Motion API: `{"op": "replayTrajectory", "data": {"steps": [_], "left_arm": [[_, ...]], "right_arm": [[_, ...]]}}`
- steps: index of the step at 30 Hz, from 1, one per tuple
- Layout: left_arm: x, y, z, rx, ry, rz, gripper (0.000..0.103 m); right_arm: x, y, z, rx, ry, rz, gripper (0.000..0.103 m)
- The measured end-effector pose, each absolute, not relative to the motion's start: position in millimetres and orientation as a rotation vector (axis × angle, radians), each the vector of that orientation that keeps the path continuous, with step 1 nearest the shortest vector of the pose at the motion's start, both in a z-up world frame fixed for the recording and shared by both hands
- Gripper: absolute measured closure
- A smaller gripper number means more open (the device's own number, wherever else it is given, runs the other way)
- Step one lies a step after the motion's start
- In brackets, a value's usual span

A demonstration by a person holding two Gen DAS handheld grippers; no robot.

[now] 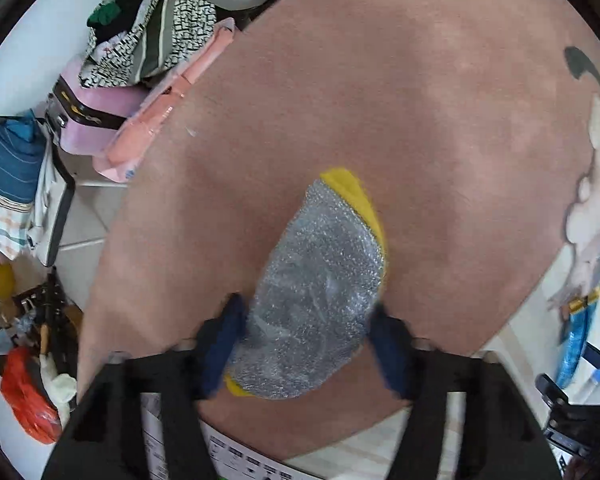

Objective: Organize soft objects
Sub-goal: 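Grasp the glitter pouch with the left tool while the right tool grasps the blue tube snack, then lower the glitter pouch into the box with the left tool while the right tool stands the tube inside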

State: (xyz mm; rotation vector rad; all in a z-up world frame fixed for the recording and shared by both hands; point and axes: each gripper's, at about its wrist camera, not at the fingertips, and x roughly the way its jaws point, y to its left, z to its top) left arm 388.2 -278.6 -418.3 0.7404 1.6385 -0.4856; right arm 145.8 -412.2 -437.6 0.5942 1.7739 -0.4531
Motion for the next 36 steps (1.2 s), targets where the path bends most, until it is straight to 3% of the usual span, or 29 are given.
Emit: {"op": "replayTrajectory", "data": {"steps": [4,6,9,15,23,32,36], "left_arm": [[370.4,-278.4,-418.7,0.729,1.649,-0.486,0.052],[361.0,-273.0,-418.3,0.692,1.658,-0.480,0.053],[344.7,-264.9,-416.4,0.655,1.665,-0.464,0.053],[315.8,-252.6,-396.0,0.511,1.680,-0.468,0.053],[266.3,-220.3,-307.1,0.207,1.569,-0.529,0.053],[240.2,-94.8,-212.5,-0.054,1.419,-0.418,0.053],[240.4,-18.5,-200.7,-0.110,1.398,-0.306,0.053]], "right_arm": [[142.9,-409.6,-433.1,0.518,1.768,-0.483,0.031],[138.8,-415.3,-427.6,0.497,1.744,-0.485,0.057],[133.0,-417.6,-423.3,0.505,1.731,-0.494,0.078],[129.1,-407.6,-413.0,0.524,1.706,-0.460,0.088],[129.7,-361.9,-349.7,0.580,1.591,-0.312,0.089],[164.7,-267.0,-245.6,0.446,1.485,-0.080,0.089],[185.3,-204.9,-217.4,0.375,1.462,0.009,0.089]]}}
